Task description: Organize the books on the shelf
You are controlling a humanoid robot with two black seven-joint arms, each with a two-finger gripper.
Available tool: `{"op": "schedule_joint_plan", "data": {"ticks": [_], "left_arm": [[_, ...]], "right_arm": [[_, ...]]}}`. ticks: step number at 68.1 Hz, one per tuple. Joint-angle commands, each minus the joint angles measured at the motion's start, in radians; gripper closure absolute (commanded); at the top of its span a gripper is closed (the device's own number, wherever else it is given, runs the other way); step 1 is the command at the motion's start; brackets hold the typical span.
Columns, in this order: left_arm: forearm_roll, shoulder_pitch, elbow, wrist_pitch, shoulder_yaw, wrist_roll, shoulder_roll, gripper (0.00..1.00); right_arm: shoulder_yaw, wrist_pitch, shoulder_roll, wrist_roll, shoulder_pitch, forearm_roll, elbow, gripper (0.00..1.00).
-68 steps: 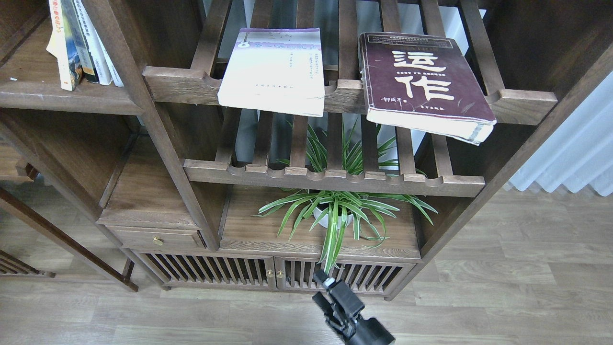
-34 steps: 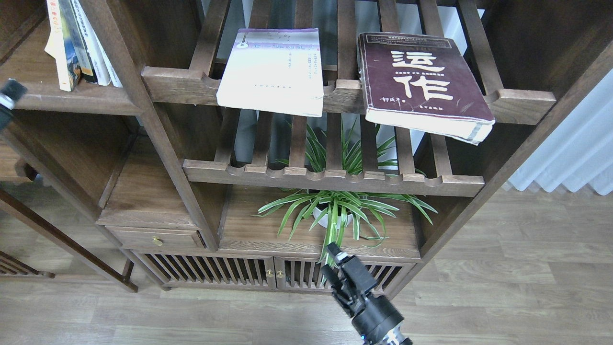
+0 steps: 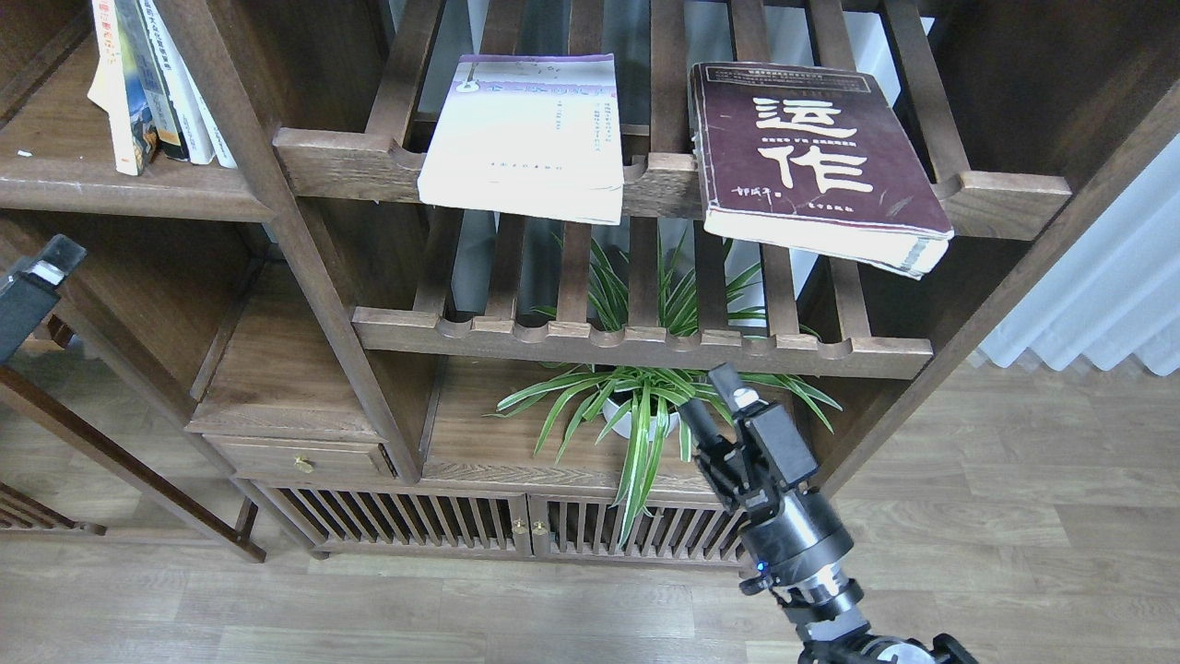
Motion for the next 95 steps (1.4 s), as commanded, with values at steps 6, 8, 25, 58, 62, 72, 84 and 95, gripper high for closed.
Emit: {"op": "schedule_joint_plan", "data": {"ticks": [6, 8, 25, 58, 62, 72, 84, 95], "left_arm": [[0.000, 0.003, 0.030, 0.000, 0.004, 0.000, -0.005, 0.07], [0.000, 0.003, 0.033, 0.000, 0.004, 0.000, -0.008, 0.07], [0.002, 0.001, 0.054, 0.000, 0.005, 0.000, -0.008, 0.06], [0.003, 0.001, 0.056, 0.000, 0.005, 0.001, -0.008, 0.04], [0.003, 0.000, 0.057, 0.000, 0.005, 0.001, -0.008, 0.04], [0.003, 0.000, 0.056, 0.000, 0.008, 0.001, -0.008, 0.04], [0.003, 0.000, 0.056, 0.000, 0.005, 0.001, -0.006, 0.03], [0.003, 0.000, 0.056, 0.000, 0.002, 0.001, -0.006, 0.03]], "right_arm": [[0.046, 0.000, -0.052, -0.005, 0.009, -0.006, 0.065, 0.03], [0.055, 0.000, -0.057, -0.005, 0.010, -0.006, 0.068, 0.03], [0.097, 0.000, -0.075, -0.007, 0.044, -0.008, 0.091, 0.03], [0.143, 0.000, -0.090, -0.002, 0.122, -0.025, 0.107, 0.03], [0.144, 0.000, -0.090, -0.002, 0.135, -0.025, 0.107, 0.03], [0.146, 0.000, -0.090, -0.001, 0.167, -0.025, 0.107, 0.03], [0.149, 0.000, -0.090, -0.001, 0.191, -0.026, 0.103, 0.03], [0.152, 0.000, -0.092, 0.003, 0.191, -0.029, 0.088, 0.05]]}}
